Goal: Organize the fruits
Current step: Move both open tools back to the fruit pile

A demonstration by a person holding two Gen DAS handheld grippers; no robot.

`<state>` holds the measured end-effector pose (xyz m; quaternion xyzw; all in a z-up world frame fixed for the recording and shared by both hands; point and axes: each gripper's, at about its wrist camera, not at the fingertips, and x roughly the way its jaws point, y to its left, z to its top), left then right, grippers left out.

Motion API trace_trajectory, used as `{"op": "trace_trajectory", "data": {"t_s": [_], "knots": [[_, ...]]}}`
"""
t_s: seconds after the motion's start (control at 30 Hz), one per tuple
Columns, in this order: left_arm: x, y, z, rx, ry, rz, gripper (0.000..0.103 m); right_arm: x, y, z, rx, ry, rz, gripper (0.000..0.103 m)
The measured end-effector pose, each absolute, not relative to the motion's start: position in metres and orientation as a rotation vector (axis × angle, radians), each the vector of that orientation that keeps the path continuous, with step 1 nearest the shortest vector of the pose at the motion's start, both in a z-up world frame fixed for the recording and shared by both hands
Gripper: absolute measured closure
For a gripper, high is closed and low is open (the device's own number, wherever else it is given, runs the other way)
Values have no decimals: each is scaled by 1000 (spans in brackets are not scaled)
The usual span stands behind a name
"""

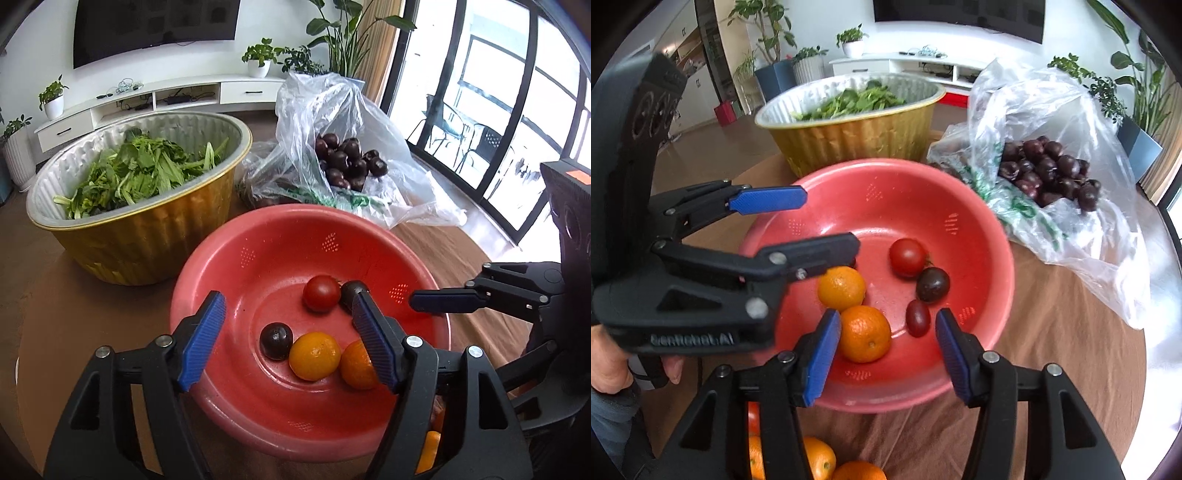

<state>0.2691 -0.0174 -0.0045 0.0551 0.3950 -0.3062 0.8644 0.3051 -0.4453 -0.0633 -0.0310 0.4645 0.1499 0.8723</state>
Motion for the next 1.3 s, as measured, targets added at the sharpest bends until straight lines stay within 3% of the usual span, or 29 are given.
{"op": "trace_trajectory", "data": {"t_s": [0.07,0.2,0.23,0.6,0.93,1.3], "knots": [[266,-14,0,99,817,-639,18,294,-452,-55,-45,947,312,45],[255,-9,10,75,793,-636,9,256,-473,-37,21,892,330,32],[250,-8,12,71,784,-635,1,249,-476,-34,29,884,334,31],[182,7,42,71,655,-582,0,123,-492,-57,121,905,328,29],[96,19,11,41,708,-571,0,92,-468,-82,142,940,314,29],[70,37,3,29,736,-502,0,79,-430,-102,40,1021,357,56]]}}
